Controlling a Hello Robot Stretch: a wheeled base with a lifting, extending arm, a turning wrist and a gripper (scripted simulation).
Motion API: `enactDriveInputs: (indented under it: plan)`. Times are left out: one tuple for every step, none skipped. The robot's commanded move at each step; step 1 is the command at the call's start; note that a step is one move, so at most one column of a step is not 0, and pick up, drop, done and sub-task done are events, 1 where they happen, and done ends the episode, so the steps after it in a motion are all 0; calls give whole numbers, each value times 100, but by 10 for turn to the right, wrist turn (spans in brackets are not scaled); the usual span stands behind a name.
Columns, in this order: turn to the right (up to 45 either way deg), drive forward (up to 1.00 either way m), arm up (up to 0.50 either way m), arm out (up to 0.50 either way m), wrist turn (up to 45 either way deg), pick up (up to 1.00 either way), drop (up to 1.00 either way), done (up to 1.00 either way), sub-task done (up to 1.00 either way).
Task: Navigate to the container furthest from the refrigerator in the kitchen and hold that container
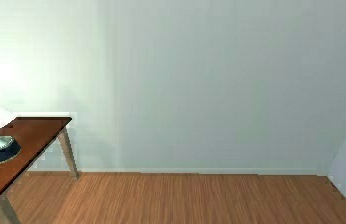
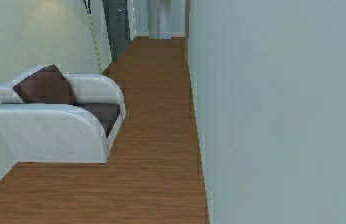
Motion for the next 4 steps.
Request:
enactDriveInputs:
  plan:
    - [0, 10, 0, 0, 0, 0, 0, 0, 0]
    - [-450, 0, 0, 0, 0, 0, 0, 0, 0]
    - [-420, 0, 0, 0, 0, 0, 0, 0, 0]
    - [0, 100, 0, 0, 0, 0, 0, 0, 0]
